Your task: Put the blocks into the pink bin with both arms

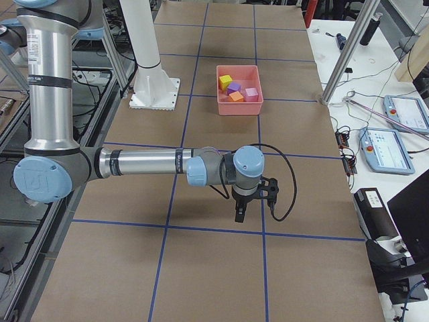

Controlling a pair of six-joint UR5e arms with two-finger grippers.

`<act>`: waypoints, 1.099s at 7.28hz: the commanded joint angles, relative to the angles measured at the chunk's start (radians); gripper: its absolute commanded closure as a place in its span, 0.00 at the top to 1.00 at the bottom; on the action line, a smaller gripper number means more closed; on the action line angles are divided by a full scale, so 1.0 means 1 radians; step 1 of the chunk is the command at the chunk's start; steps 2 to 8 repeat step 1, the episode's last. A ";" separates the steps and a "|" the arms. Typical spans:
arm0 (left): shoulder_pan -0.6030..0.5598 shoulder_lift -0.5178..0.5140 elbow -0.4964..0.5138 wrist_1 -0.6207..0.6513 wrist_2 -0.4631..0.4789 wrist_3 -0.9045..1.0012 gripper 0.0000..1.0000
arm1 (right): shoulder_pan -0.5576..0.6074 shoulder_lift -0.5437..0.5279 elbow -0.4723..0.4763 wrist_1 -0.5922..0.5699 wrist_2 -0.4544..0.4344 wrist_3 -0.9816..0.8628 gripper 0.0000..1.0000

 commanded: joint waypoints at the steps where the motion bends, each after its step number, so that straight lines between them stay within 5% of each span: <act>1: 0.003 -0.002 -0.006 0.000 0.000 0.000 1.00 | 0.000 0.000 0.000 0.000 0.000 0.000 1.00; 8: 0.003 -0.002 -0.006 0.000 0.000 0.000 1.00 | 0.000 0.000 0.000 0.000 0.000 0.000 1.00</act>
